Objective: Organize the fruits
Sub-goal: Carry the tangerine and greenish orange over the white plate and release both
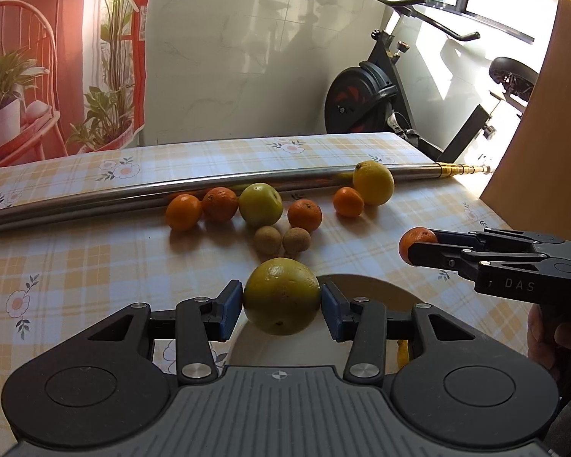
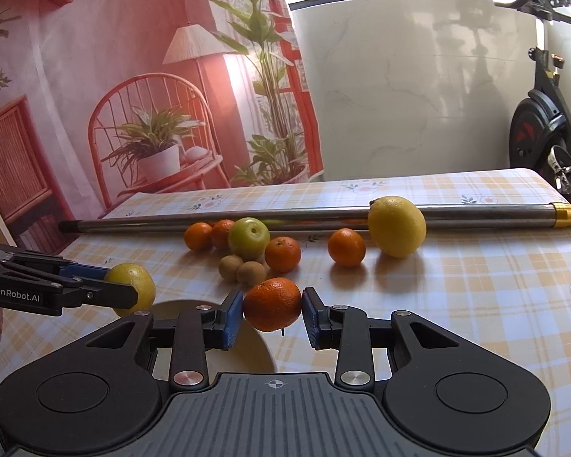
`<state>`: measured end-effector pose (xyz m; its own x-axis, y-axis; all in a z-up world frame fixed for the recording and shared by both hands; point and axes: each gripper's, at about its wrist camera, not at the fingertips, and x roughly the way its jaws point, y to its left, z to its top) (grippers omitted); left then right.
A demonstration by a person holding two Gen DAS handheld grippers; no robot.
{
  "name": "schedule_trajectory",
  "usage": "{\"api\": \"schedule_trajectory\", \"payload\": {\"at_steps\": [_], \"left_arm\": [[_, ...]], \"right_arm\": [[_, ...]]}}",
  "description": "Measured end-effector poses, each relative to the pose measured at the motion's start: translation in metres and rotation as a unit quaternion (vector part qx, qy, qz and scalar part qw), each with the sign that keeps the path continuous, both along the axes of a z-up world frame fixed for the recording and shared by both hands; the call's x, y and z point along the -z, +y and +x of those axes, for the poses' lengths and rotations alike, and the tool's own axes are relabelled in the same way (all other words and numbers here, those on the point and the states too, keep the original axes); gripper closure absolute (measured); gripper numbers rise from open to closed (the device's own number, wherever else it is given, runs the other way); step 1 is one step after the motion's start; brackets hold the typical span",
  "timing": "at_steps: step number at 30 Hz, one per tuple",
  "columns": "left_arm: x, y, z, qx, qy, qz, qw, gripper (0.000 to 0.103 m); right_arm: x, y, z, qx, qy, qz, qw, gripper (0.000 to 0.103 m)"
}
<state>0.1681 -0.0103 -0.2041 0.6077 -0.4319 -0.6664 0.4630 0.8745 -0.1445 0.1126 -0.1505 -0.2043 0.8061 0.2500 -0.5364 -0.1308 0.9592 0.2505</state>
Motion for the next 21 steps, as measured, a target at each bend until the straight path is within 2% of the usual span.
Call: {"api": "schedule_trajectory", "payload": {"at_steps": [13, 21], "left_arm": [[0.022, 0.007, -0.017, -0.001, 0.014, 0.015, 0.9998, 0.055], [0.029, 0.006, -0.020, 0.002, 0.018, 0.028, 0.9995, 0.055]], "right_arm": [[0.009, 0.026, 0.002, -0.032, 0.055, -0.014, 0.998, 0.072], [0.011, 0.029, 0.005, -0.036, 0.064, -0.017, 0.997, 0.072]]}}
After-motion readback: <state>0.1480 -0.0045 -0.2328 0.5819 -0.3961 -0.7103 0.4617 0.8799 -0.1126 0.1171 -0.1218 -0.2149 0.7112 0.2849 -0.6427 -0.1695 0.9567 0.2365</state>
